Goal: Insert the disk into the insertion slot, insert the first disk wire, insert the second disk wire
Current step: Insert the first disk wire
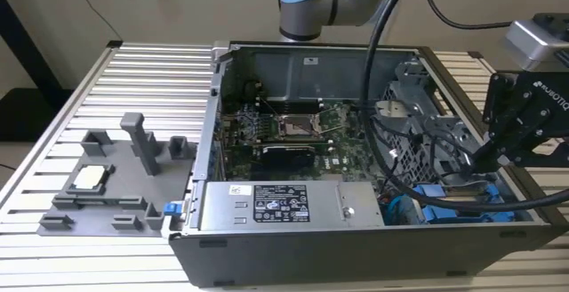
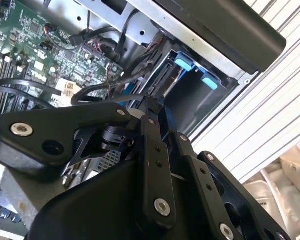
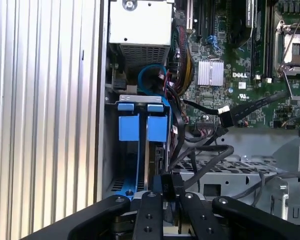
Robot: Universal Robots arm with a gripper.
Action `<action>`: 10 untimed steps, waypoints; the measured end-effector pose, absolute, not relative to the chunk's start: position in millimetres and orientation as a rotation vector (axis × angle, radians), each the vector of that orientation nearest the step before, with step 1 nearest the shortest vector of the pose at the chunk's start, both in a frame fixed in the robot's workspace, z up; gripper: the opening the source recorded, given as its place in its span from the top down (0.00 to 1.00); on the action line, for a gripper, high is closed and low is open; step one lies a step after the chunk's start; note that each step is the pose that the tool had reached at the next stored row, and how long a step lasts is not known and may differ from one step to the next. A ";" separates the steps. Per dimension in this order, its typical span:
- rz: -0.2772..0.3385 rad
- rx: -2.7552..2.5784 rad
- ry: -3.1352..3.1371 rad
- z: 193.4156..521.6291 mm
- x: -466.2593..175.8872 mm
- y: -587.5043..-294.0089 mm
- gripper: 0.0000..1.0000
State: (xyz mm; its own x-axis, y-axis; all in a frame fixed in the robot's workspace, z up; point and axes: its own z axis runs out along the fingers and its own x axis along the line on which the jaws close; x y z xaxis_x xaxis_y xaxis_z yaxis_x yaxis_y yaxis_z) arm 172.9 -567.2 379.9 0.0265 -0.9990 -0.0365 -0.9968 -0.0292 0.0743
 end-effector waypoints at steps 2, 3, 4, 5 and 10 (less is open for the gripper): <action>-0.135 2.229 -2.168 379.6 176.4 -568.2 0.81; -0.142 2.231 -2.169 379.1 177.6 -568.9 0.81; -0.149 2.234 -2.172 378.6 178.4 -569.9 0.81; -0.157 2.238 -2.174 377.9 178.8 -570.8 0.81; -0.213 2.262 -2.195 375.8 179.2 -572.7 0.81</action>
